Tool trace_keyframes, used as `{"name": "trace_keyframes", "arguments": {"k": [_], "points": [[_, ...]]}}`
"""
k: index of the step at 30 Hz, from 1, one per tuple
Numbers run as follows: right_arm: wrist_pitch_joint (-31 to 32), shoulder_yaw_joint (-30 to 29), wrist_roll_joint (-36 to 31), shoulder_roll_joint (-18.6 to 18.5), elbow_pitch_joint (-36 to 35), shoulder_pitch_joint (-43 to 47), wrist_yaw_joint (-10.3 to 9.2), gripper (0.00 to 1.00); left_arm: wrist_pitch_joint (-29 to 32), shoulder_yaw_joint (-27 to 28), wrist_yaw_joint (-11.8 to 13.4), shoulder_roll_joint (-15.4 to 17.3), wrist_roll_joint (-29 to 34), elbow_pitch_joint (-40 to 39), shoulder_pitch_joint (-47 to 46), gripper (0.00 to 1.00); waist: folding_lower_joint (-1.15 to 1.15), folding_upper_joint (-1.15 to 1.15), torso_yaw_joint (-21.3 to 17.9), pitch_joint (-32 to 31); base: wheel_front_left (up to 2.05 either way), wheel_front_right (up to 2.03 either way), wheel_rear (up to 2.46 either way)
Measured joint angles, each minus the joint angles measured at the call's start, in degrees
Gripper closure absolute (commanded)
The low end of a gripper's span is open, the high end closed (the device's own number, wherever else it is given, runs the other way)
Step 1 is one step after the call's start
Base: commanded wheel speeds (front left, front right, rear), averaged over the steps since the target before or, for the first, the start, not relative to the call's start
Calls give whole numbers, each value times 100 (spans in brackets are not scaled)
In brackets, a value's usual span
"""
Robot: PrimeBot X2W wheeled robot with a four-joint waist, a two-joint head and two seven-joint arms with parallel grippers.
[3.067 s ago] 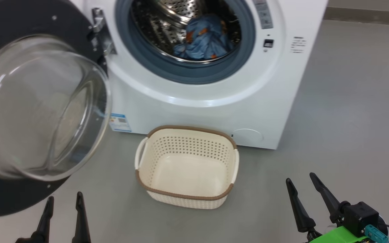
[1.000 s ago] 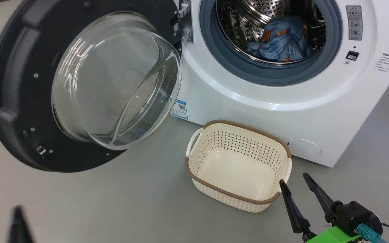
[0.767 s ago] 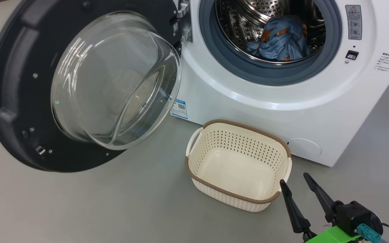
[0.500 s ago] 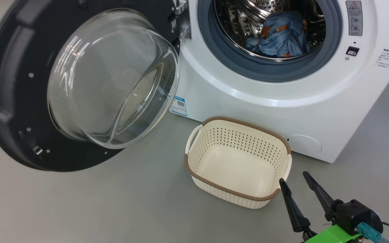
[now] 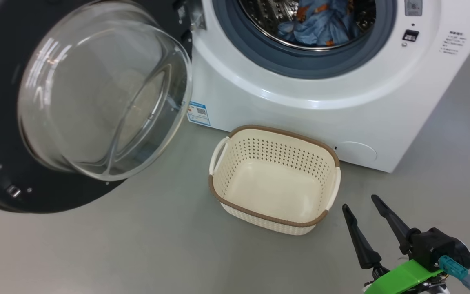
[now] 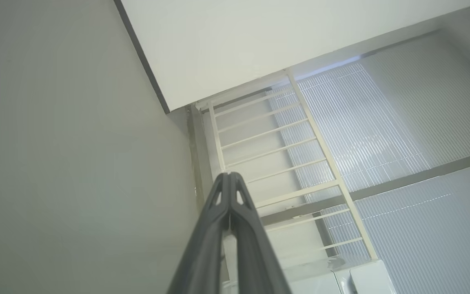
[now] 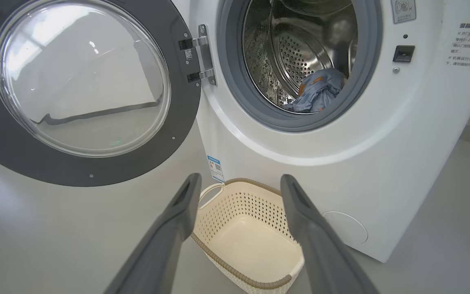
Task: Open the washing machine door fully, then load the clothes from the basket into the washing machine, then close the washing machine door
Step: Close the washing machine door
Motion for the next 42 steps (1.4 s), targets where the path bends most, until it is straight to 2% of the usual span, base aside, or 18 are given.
{"name": "trace_keyframes", "arguments": {"k": [6, 20, 32, 42], "points": [[137, -26, -1, -112, -145, -59, 0, 0, 432, 33, -103, 244, -219, 590, -168, 100, 0, 0, -221, 164, 0, 0, 0], [200, -44, -1, -158, -300, -62, 0, 0, 1796, -137, -315, 244, -764, 996, -409, 100, 0, 0, -546, 393, 0, 0, 0], [245, -78, -1, -147, -313, -62, 0, 0, 3038, -382, -337, 186, -1071, 617, -131, 100, 0, 0, -465, 407, 0, 0, 0], [243, -75, -1, -126, -247, -62, 0, 0, 4031, -468, -212, -34, -1528, -54, 391, 100, 0, 0, -386, 432, 0, 0, 0]]}}
